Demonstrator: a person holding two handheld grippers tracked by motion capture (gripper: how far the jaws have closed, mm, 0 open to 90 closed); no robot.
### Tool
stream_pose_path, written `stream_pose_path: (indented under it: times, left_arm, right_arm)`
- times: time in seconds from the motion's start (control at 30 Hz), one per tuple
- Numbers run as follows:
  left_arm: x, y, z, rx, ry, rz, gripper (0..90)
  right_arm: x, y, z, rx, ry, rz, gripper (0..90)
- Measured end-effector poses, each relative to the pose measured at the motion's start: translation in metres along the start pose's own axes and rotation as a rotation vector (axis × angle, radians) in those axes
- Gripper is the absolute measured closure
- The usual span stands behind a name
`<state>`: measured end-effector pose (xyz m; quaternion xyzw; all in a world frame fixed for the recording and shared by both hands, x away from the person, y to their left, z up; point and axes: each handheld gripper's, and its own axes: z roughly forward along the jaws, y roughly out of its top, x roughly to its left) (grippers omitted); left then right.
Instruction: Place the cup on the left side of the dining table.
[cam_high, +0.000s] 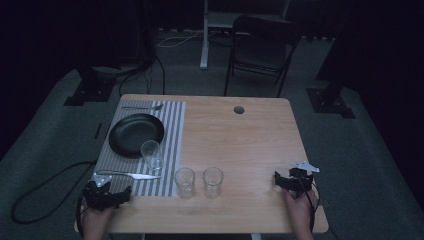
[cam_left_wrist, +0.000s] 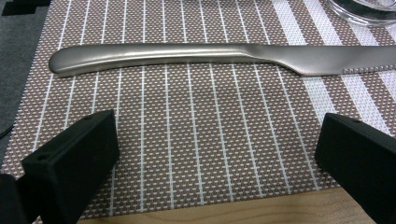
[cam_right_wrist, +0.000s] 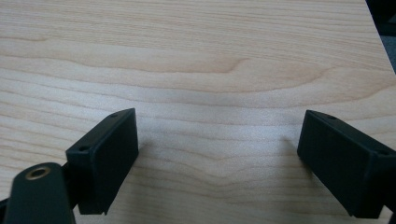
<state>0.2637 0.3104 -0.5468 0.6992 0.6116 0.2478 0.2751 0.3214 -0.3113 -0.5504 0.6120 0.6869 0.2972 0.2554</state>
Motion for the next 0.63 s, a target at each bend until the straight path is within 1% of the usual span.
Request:
stream_pose_path:
  times: [0.1,0.63]
  left_arm:
    - [-0.0013,-0.0008,-0.0008,0.001,0.009,-0.005,0.1]
    - [-0.0013,-0.001,-0.0012,0.003,0.009,-0.008,0.1]
  right_arm:
    - [0.0,0.0,0.0,0.0,0.0,0.0,12.1]
    - [0.0,0.0,0.0,0.0,0.0,0.0,12.0]
